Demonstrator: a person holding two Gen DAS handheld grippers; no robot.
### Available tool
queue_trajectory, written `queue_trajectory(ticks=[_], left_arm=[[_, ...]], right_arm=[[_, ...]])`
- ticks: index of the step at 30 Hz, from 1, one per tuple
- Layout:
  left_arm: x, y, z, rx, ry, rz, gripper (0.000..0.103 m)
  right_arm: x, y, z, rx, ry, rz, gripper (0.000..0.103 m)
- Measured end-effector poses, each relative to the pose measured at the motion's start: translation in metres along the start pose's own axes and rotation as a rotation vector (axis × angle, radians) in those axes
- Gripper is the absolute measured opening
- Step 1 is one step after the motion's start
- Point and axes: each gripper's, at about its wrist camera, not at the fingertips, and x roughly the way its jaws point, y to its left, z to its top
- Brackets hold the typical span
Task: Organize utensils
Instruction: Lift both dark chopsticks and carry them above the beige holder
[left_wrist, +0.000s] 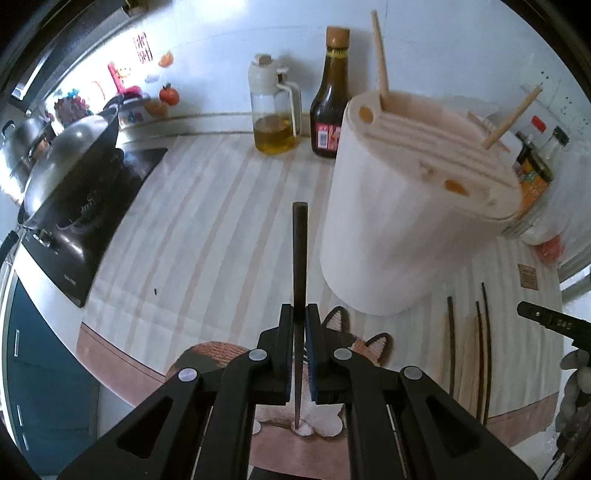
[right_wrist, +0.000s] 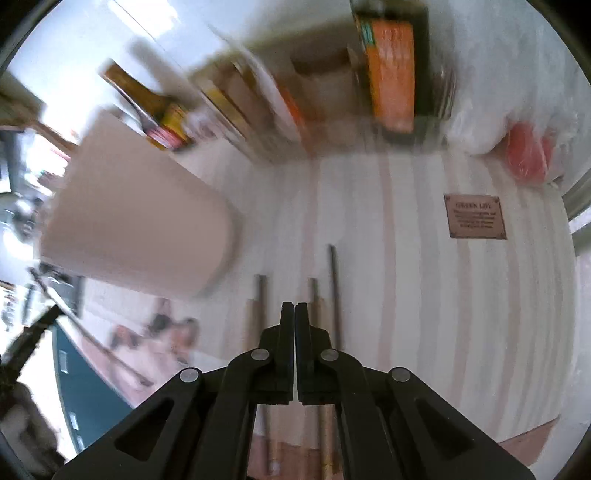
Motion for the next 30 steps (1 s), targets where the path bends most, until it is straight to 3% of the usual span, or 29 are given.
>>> queue_trajectory(ticks=[8, 17, 26, 30], left_arm=[[0.012, 0.002, -0.002, -0.019, 0.033, -0.015, 0.003], [0.010, 0.000, 0.000, -0.002, 0.034, -0.024, 0.003], [0.025, -0.004, -0.002, 0.004, 0.060, -0.005, 0.004], [0.028, -0.007, -0.004, 0.015, 0.065, -0.002, 0.004]], right_arm=[[0.055, -0.022, -0.010, 0.085, 0.132, -0.041, 0.001], [0.068, -0.015, -0.013, 0.068, 0.127, -0.049, 0.001], [0.081, 0.016, 0.003, -0.045, 0.177, -0.208, 0.005], [0.079, 0.019, -0.001, -0.059, 0.133, -0.227, 0.004]])
